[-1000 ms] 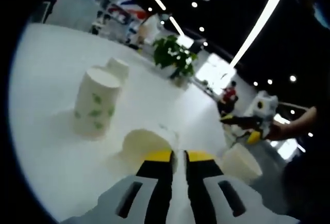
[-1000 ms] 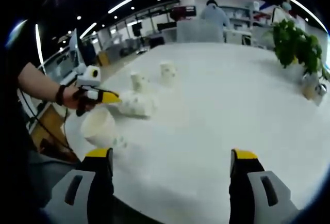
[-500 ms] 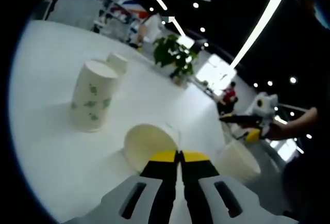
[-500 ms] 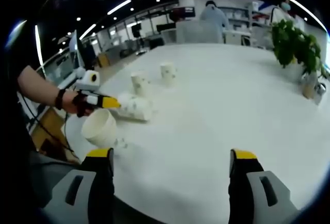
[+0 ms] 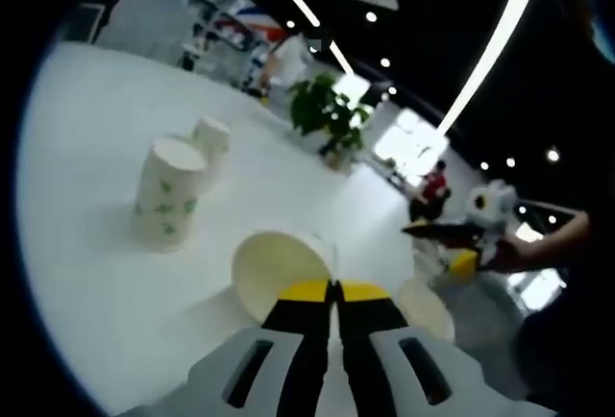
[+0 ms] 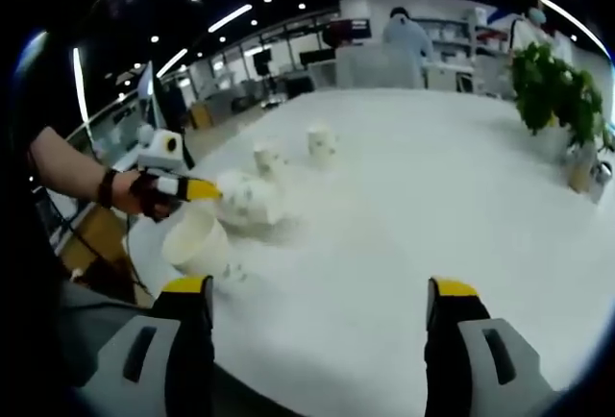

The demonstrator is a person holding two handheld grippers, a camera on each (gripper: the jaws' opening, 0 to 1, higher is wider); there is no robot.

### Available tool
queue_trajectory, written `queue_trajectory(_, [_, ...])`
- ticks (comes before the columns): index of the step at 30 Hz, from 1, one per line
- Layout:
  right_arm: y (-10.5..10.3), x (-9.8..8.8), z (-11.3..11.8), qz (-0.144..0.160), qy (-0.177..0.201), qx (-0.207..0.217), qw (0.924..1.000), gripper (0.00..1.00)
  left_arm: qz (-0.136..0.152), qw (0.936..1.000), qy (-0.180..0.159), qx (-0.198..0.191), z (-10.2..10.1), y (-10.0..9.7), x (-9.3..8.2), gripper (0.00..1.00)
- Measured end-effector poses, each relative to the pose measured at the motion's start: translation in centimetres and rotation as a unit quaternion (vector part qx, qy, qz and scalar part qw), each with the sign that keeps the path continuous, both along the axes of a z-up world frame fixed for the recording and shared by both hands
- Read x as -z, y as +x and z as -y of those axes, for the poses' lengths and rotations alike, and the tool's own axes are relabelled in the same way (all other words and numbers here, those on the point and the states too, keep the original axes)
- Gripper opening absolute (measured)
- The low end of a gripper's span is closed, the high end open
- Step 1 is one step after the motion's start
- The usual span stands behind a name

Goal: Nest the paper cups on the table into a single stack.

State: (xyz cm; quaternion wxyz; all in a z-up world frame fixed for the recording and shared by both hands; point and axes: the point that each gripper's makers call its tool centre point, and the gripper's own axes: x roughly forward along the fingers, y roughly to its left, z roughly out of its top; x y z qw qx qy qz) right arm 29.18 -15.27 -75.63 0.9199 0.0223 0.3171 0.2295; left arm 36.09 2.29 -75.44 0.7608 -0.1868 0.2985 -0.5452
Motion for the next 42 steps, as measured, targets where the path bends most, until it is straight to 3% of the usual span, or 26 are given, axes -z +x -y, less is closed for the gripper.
queue_trajectory(12, [0.5, -1.3, 0.0, 0.023, 0.016, -0.028, 0.9992, 0.90, 0.007, 0.9994, 0.013, -0.031, -1.4, 0.0, -4.1, 0.00])
queue_trajectory(19, [1.1, -2.1, -0.8, 0.036, 0.021, -0.057, 0.9975, 0.90, 0.028, 0.9985, 0.032, -0.035, -1.9, 0.3, -5.5, 0.00])
queue_trajectory(21, [1.1, -2.2, -1.0, 0.037, 0.020, -0.060, 0.9973, 0.90, 0.048, 0.9969, 0.049, -0.037, -2.1, 0.5, -5.6, 0.00])
queue_trajectory(26, [1.4, -2.4, -1.1, 0.040, 0.029, -0.064, 0.9967, 0.90, 0.062, 0.9963, 0.053, -0.025, -2.1, -0.3, -7.0, 0.00])
queue_trajectory(30, [1.4, -2.2, -1.0, 0.040, 0.028, -0.069, 0.9964, 0.89, 0.122, 0.9893, 0.080, -0.003, -2.3, -1.0, -7.4, 0.00])
queue_trajectory(34, [1.3, -2.2, -0.2, 0.039, 0.033, -0.062, 0.9968, 0.89, 0.110, 0.9905, 0.082, -0.001, -2.2, -2.0, -7.6, 0.00])
queue_trajectory(42, [0.8, -1.9, 1.1, 0.036, 0.042, -0.052, 0.9971, 0.89, 0.123, 0.9865, 0.105, 0.027, -1.7, -3.7, -7.7, 0.00])
